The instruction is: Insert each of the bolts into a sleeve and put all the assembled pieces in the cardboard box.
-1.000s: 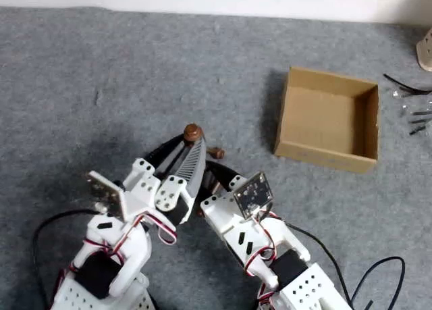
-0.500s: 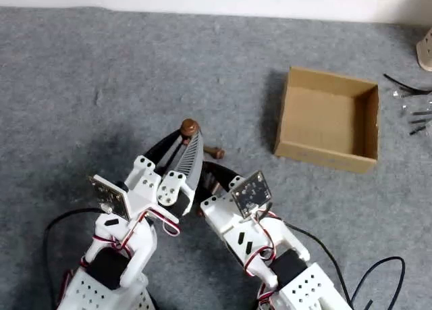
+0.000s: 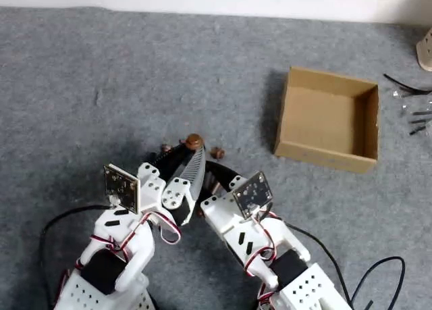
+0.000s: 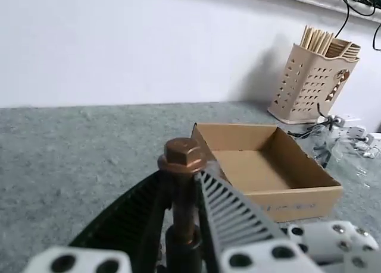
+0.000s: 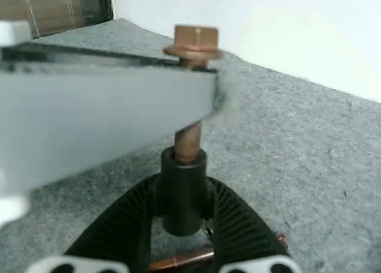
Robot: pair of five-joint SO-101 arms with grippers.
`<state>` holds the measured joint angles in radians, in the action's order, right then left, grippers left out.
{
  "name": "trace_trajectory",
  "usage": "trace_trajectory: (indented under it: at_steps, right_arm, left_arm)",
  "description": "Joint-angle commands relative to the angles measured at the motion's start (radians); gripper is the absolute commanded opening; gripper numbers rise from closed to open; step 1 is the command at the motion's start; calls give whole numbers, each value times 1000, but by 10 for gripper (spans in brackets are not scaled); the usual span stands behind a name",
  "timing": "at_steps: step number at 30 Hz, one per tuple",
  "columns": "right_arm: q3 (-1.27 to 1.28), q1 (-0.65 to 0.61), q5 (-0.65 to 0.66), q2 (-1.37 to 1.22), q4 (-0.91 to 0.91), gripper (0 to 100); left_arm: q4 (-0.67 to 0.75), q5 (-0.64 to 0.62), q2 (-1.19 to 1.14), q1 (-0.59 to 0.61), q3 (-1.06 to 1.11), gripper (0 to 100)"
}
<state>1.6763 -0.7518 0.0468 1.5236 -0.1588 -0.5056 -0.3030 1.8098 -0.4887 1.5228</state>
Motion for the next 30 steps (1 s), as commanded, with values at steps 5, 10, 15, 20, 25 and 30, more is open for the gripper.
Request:
trace_trajectory:
  at_steps: [5,10,15,20,25,30]
  right_arm:
    - [159,39,9,19,4,5]
    - [159,51,9,19,5,5]
    - [159,53,9,19,5,5]
    - [159,62,9,18,-1,5]
    - [159,96,3,18,-1,5]
    - [159,97,3,13,-4,5]
  left_arm:
    - [-9,-12,15,-19,24,6]
    - [-44,-9,15,-19,73,6]
    - [-87,-9,15,22,76,7]
    - [-87,-12,15,71,76,107]
    - [-94,-17,12,67,117,370]
    - [-87,-17,18,79,136,355]
